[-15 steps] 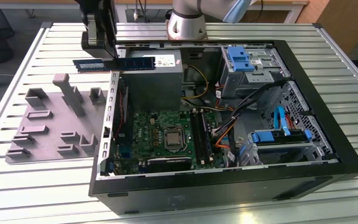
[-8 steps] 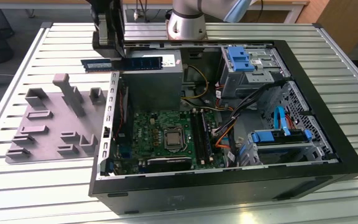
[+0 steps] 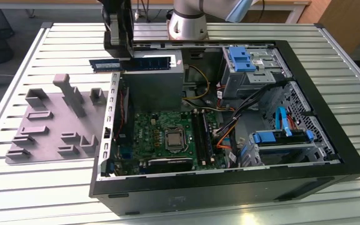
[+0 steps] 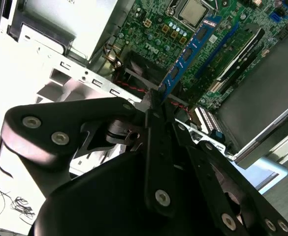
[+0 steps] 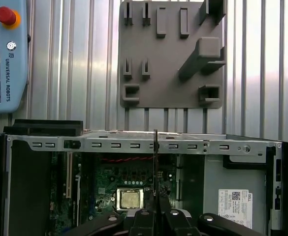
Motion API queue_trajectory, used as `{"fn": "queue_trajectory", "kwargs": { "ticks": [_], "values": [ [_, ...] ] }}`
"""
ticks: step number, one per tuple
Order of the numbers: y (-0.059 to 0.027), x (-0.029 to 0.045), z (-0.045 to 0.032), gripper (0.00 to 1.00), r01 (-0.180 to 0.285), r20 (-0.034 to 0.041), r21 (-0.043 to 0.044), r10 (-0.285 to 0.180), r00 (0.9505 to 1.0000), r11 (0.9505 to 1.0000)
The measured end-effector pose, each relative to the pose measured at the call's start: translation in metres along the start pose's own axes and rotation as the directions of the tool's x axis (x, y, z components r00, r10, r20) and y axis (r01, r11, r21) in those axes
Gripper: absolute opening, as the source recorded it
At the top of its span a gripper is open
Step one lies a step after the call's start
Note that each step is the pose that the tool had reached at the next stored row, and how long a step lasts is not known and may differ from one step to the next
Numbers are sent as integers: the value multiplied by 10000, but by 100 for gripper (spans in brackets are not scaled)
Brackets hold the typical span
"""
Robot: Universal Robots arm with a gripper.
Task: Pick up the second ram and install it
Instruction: 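Pick up the second ram and move it above second insertion slot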
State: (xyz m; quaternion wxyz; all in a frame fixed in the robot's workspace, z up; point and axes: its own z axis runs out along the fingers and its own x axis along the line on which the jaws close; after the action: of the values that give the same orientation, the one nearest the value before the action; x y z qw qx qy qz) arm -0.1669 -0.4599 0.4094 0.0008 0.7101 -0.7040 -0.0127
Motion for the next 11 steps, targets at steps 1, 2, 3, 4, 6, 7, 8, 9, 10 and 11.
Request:
{"fn": "queue_trajectory", "kwargs": {
  "ticks": [1, 2, 3, 4, 6, 7, 8, 9, 10, 11],
  "values": [
    [-14, 0, 0, 14, 0, 0, 0, 0, 10000, 10000],
    [-27, 0, 0, 14, 0, 0, 0, 0, 10000, 10000],
    [-40, 0, 0, 14, 0, 0, 0, 0, 10000, 10000],
    [-52, 0, -1, 14, 0, 0, 0, 0, 10000, 10000],
    [-68, 1, -1, 14, 0, 1, 1, 0, 10000, 10000],
    [-70, 1, -1, 14, 0, 1, 1, 0, 10000, 10000],
    [-73, 1, -1, 14, 0, 0, 0, 0, 10000, 10000],
    [-74, 1, -1, 14, -1, 1, 1, 1, 10000, 10000],
    [-74, 1, -1, 14, 0, 0, 1, 0, 10000, 10000],
    [-74, 1, -1, 14, 0, 1, 1, 0, 10000, 10000]
  ]
}}
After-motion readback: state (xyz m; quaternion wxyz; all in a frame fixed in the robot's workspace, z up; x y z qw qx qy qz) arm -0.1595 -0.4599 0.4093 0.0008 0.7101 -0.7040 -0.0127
